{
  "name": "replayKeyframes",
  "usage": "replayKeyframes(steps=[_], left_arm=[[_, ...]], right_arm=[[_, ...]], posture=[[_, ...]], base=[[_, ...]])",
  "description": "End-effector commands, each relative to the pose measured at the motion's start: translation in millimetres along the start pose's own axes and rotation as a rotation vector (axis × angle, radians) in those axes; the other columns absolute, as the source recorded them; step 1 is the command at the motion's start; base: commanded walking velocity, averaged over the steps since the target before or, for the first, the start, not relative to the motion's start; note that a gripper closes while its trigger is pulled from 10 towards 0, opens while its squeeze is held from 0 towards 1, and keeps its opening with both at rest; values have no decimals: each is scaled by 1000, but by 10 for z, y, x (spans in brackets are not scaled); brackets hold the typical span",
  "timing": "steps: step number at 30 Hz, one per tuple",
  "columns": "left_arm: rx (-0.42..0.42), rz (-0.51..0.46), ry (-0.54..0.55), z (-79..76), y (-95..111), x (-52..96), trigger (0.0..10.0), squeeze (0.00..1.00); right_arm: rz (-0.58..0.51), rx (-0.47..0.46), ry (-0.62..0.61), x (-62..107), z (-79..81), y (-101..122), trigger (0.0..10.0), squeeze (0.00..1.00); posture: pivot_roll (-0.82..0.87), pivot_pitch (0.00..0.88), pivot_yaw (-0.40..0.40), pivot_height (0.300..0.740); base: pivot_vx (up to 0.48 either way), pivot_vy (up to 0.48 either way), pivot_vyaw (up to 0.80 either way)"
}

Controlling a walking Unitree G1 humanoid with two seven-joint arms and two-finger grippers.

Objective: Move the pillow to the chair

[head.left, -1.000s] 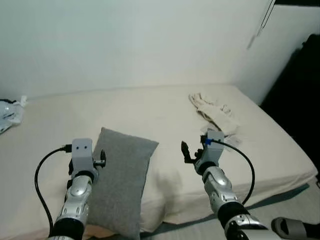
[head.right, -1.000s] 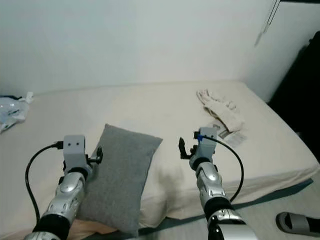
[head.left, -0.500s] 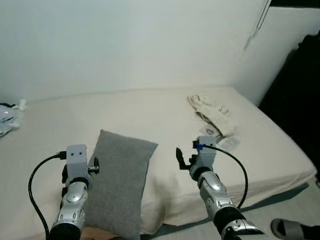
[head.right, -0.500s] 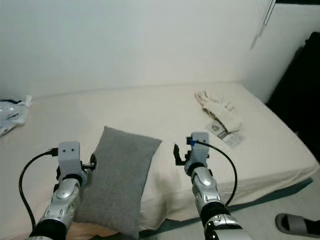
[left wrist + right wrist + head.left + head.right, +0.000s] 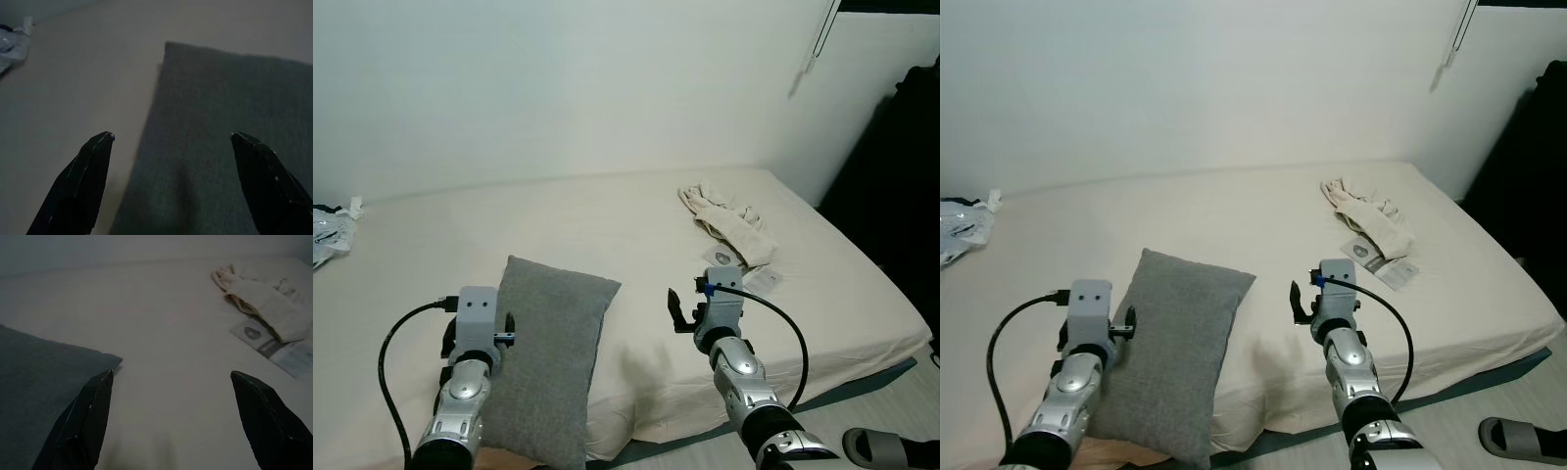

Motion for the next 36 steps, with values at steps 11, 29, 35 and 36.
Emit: replayKeyframes(steps=[11,29,35,36], left_arm=[[-21,7,27,-16,13,7,10000,0],[16,5,24,-92,53,17,10000,0],[32,14,26,-97,49,12,10000,0],[27,12,28,-92,52,11,10000,0]], right_arm=[[39,-38,14,26,-36,-86,10000,0],[29,-13,27,-3,-36,-18,10000,0],[31,0,12,-5,-60,-16,10000,0],[27,5,6,-7,-66,-7,10000,0]], posture=[[-26,25,-64,730],[-35,36,-78,690],[-38,36,-76,670],[-38,36,-76,665]], base=[[0,0,0],[0,0,0],[0,0,0],[0,0,0]])
Point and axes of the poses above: a point about 5 cm out from each wrist's last joint towards the gripper, its own x axis pointing back from the gripper into the wrist, its own y axis along the axis of the wrist's last joint, z = x × y, the point moved 5 cm from there along -x, pointing out of the wrist towards the gripper, and after that the axes turned 13 degrees about -x, right-handed, at the moved point
